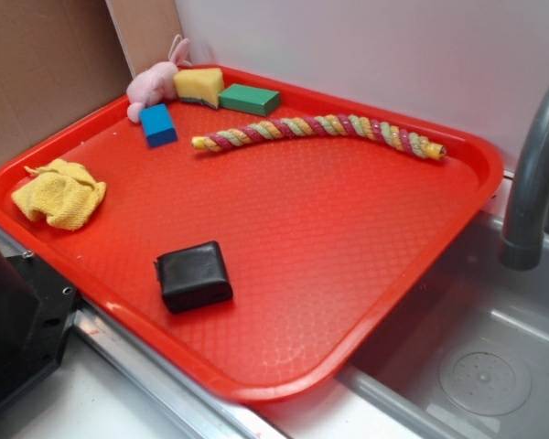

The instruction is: Grab the yellow cloth.

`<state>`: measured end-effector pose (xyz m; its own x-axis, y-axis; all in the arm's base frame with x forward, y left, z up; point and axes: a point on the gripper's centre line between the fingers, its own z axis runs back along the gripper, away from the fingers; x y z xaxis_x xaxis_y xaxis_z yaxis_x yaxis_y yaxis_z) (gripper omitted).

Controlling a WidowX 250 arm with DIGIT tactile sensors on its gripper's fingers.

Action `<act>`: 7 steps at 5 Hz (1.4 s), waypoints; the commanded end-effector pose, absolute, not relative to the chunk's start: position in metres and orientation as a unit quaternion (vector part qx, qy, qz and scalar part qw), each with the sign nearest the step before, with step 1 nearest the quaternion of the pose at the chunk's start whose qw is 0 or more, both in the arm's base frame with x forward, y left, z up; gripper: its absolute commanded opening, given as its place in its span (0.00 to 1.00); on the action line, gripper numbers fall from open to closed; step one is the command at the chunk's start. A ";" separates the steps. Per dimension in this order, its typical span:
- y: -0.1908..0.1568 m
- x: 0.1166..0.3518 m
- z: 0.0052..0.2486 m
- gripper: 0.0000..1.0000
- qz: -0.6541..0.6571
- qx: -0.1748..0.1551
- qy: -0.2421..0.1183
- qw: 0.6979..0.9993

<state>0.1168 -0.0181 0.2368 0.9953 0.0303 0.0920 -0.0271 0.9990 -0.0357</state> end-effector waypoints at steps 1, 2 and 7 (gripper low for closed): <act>-0.018 0.117 0.237 1.00 0.014 -0.017 -0.046 0.999; 0.027 0.136 0.187 1.00 0.118 0.000 -0.050 0.992; 0.121 0.125 0.046 1.00 0.390 0.067 -0.017 0.918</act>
<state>0.1322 0.1147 0.0353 0.7061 0.7068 0.0446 -0.7065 0.6987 0.1122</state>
